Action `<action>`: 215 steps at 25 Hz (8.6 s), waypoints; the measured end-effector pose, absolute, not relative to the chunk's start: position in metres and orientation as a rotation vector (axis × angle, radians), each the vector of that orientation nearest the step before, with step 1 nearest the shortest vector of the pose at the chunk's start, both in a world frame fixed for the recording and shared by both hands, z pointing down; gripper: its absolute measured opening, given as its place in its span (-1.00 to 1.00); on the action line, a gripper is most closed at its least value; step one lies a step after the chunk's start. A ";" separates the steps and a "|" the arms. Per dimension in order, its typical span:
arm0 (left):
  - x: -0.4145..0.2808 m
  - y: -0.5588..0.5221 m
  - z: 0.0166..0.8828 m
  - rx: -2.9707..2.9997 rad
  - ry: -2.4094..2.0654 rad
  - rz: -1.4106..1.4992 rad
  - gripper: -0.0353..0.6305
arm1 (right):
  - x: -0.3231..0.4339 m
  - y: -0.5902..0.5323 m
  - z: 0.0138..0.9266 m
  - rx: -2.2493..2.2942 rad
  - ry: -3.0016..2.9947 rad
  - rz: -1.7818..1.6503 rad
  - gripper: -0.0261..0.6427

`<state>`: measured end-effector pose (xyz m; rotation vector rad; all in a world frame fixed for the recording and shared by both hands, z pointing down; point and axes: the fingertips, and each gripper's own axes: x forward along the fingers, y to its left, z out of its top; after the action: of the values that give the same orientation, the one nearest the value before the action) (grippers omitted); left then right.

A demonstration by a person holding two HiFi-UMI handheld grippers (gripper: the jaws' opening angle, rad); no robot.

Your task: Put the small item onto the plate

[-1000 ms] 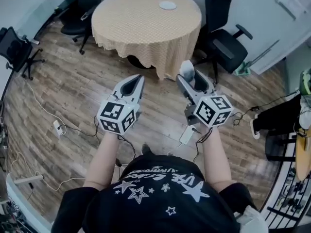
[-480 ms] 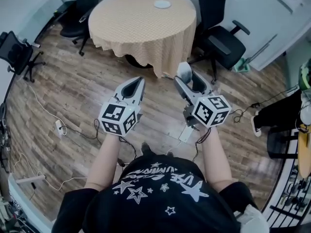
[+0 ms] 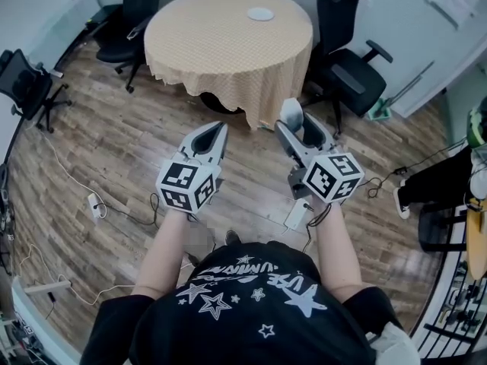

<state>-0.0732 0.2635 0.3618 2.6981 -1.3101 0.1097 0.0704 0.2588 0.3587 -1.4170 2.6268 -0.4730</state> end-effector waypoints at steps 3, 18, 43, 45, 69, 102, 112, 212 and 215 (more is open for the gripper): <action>-0.083 0.257 0.361 2.708 -1.297 0.116 -0.87 | 0.064 0.256 0.357 -1.440 2.599 -0.482 0.00; -0.102 0.215 0.372 2.637 -1.358 0.109 -0.87 | 0.059 0.196 0.376 -1.416 2.613 -0.558 0.00; -0.024 0.040 0.398 2.552 -1.446 0.254 -0.87 | 0.151 0.006 0.408 -1.359 2.654 -0.669 0.00; -0.021 0.030 0.397 2.558 -1.457 0.257 -0.87 | 0.154 -0.005 0.410 -1.347 2.672 -0.668 0.01; -0.068 -0.158 0.419 2.608 -1.255 0.224 -0.87 | 0.097 -0.150 0.432 -1.561 2.594 -0.749 0.01; -0.095 -0.312 0.436 2.597 -1.157 0.260 -0.87 | 0.098 -0.307 0.446 -1.765 2.452 -0.803 0.00; -0.046 -0.383 0.427 2.611 -1.199 0.280 -0.87 | 0.128 -0.386 0.449 -1.698 2.501 -0.818 0.00; -0.065 -0.434 0.458 2.469 -1.431 0.326 -0.87 | 0.080 -0.506 0.485 -1.764 3.068 -0.476 0.00; -0.073 -0.421 0.449 2.494 -1.425 0.317 -0.87 | 0.075 -0.488 0.480 -1.787 3.032 -0.486 -0.26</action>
<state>-0.0726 -0.4210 0.4488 2.4938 -1.4248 0.3169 0.0746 -0.4877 0.4801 -1.7865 3.0317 -0.4858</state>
